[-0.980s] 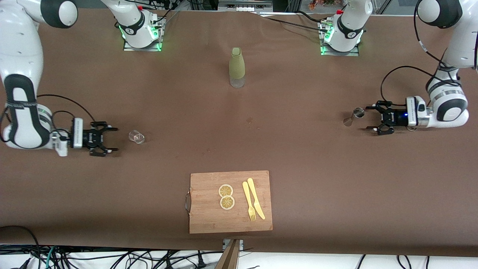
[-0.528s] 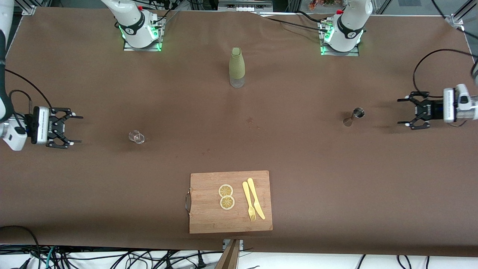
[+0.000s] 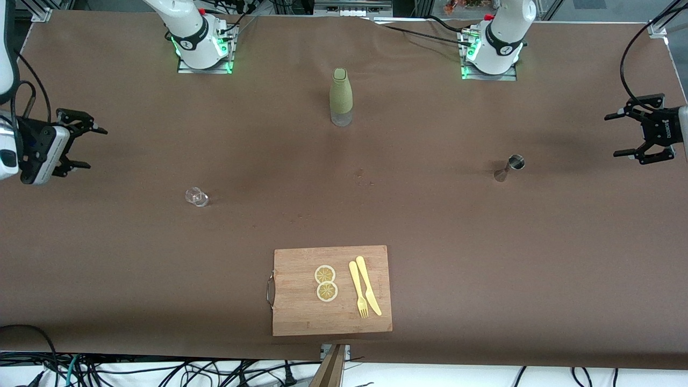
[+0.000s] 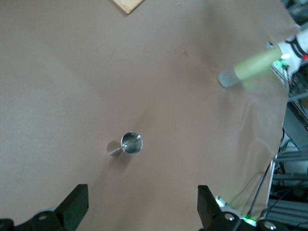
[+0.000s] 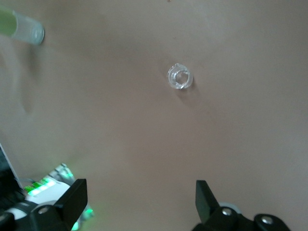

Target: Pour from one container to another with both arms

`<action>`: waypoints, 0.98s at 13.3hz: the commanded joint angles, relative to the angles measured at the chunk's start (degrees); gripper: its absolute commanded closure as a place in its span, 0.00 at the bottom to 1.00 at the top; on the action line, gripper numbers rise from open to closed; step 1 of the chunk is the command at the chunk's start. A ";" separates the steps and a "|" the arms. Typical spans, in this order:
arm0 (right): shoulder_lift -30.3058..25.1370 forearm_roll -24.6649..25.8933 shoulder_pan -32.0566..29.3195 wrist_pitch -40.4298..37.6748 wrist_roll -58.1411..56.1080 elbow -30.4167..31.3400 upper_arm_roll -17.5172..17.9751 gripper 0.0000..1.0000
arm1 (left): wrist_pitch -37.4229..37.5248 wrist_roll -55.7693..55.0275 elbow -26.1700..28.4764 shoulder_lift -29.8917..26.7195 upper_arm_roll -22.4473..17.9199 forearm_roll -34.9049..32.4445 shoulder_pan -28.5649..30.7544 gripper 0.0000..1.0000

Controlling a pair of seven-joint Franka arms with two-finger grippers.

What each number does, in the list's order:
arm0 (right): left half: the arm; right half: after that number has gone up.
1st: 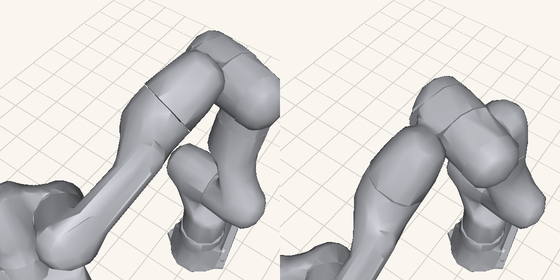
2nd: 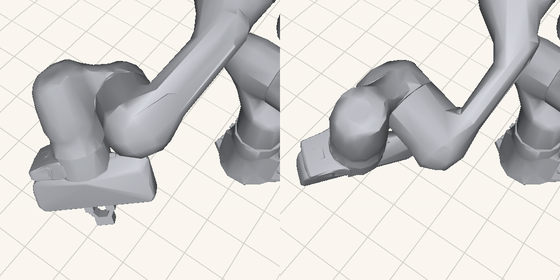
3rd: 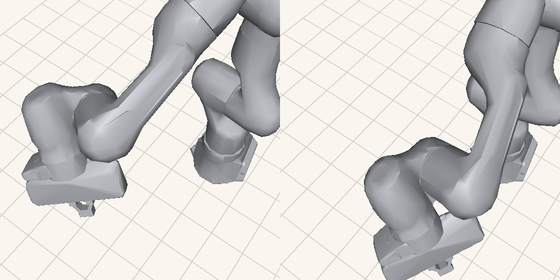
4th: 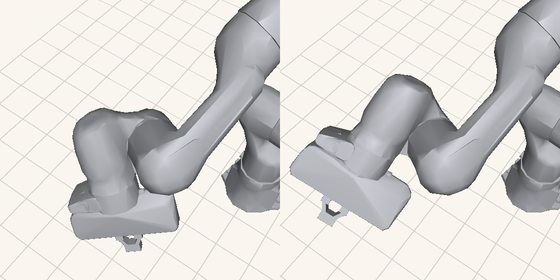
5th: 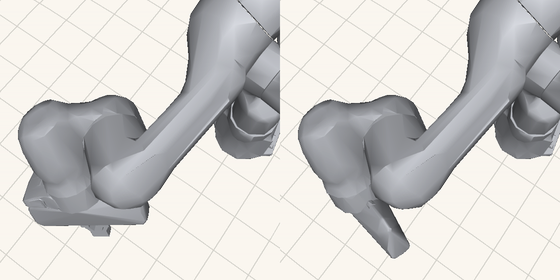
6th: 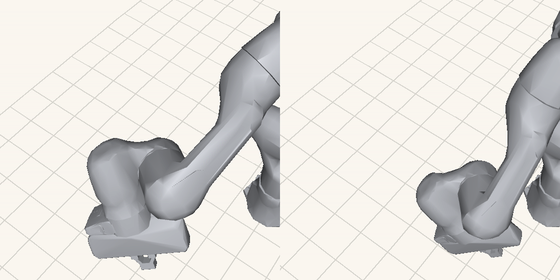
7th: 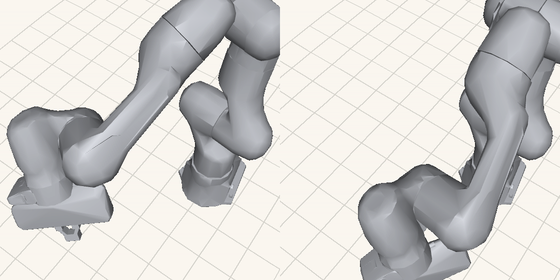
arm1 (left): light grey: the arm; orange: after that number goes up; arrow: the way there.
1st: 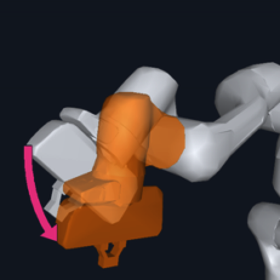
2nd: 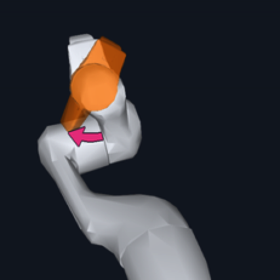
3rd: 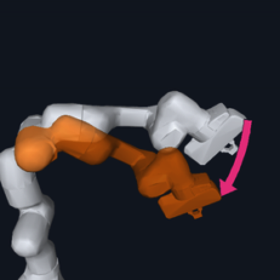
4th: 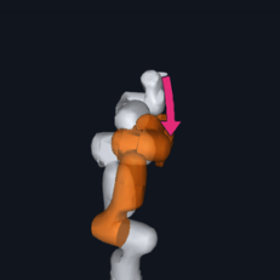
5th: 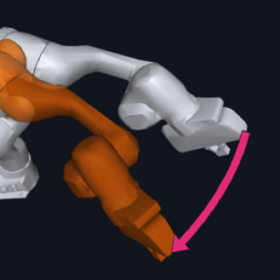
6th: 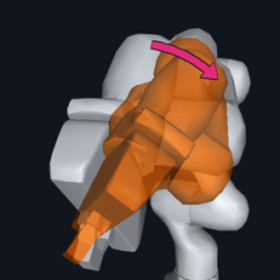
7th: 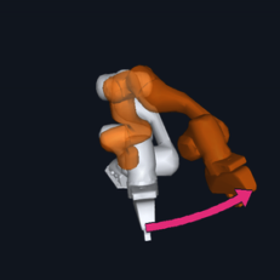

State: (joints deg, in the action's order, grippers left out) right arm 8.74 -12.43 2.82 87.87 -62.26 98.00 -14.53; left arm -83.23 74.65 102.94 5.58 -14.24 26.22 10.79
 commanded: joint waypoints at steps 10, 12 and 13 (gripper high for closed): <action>-8.56 19.02 4.12 -4.97 43.24 -2.10 5.30 0.00 | 1.05 -68.28 -8.10 -9.71 9.83 -26.30 -11.58 0.00; -10.04 18.59 4.04 -4.82 51.93 -2.38 6.61 0.00 | 1.05 -72.79 -8.36 -9.63 10.99 -26.75 -11.67 0.00; -10.32 17.98 3.60 -4.64 54.85 -2.11 6.70 0.00 | 0.97 -73.24 -8.45 -9.54 11.16 -26.75 -11.76 0.00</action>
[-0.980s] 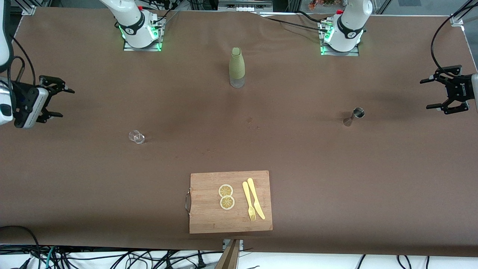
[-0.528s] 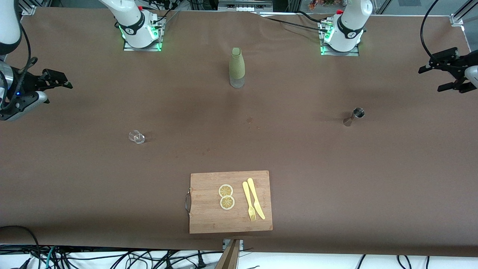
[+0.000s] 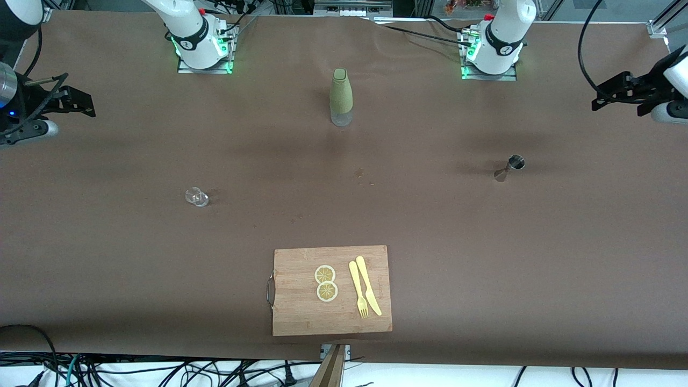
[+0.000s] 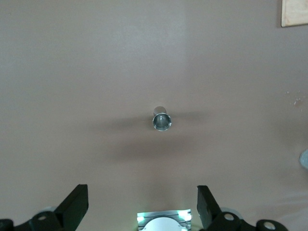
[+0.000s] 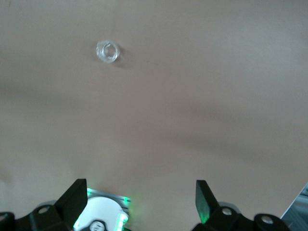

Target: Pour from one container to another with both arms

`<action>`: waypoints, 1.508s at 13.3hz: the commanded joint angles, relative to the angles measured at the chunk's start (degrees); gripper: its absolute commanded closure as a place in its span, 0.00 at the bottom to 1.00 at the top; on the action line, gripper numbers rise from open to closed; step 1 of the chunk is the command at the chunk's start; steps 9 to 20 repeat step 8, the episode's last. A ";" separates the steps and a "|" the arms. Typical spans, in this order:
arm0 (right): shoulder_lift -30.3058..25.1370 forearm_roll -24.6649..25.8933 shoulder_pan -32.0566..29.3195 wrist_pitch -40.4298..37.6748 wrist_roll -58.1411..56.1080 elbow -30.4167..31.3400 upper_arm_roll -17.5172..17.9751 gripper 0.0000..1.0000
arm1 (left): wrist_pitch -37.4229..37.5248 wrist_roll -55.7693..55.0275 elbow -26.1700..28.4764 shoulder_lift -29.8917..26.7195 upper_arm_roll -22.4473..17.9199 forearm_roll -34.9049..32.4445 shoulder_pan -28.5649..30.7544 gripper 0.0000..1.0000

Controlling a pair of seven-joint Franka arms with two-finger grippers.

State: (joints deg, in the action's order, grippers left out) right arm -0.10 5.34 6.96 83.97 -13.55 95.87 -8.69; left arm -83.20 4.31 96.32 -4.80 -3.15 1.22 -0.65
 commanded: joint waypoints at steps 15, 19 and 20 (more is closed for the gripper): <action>-3.68 -7.01 -2.39 7.24 8.98 1.51 0.87 0.00 | -0.21 -3.17 -6.14 4.09 -1.51 0.01 1.08 0.00; -3.68 -7.01 -2.39 7.24 8.98 1.51 0.87 0.00 | -0.21 -3.17 -6.14 4.09 -1.51 0.01 1.08 0.00; -3.68 -7.01 -2.39 7.24 8.98 1.51 0.87 0.00 | -0.21 -3.17 -6.14 4.09 -1.51 0.01 1.08 0.00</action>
